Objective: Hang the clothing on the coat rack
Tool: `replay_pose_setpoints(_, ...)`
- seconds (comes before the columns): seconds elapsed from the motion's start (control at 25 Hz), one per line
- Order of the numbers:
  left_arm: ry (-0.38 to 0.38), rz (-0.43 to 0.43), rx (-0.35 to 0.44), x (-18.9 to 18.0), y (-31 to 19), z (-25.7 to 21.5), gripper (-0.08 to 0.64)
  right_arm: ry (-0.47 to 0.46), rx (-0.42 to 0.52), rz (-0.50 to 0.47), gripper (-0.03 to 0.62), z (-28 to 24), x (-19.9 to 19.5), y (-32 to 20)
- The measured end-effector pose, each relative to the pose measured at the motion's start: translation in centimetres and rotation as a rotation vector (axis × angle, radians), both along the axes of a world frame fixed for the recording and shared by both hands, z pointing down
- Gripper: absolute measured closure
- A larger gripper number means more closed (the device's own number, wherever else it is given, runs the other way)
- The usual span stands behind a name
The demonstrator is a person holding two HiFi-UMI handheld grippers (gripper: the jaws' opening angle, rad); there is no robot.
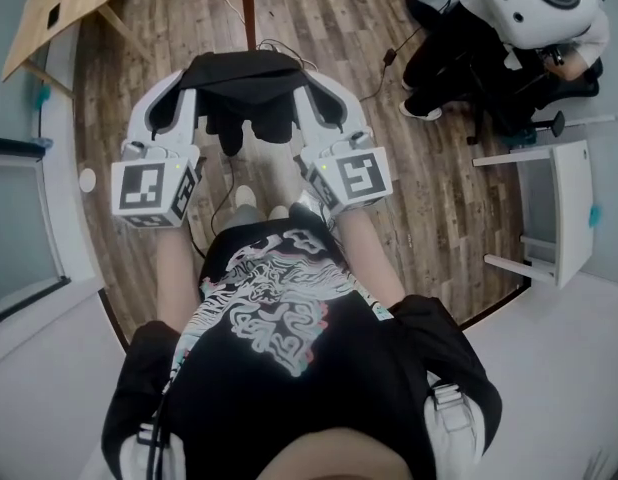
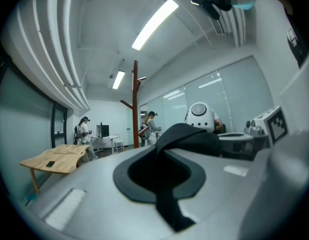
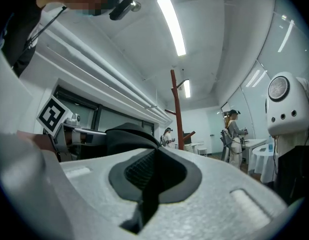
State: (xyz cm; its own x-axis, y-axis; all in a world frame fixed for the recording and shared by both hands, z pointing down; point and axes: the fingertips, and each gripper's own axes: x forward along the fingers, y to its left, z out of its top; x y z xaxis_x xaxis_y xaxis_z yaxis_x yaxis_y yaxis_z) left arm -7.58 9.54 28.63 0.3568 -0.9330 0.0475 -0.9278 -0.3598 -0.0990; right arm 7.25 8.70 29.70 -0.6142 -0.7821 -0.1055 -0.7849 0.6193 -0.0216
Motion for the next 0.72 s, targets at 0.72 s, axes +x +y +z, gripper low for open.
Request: replay_pose_setpoints(0.72,0.004,0.015,-0.082,-0.7,-3.9,3.0,0.558,-0.018,-0.024,-0.031,0.584,1.2,-1.6,-4.3)
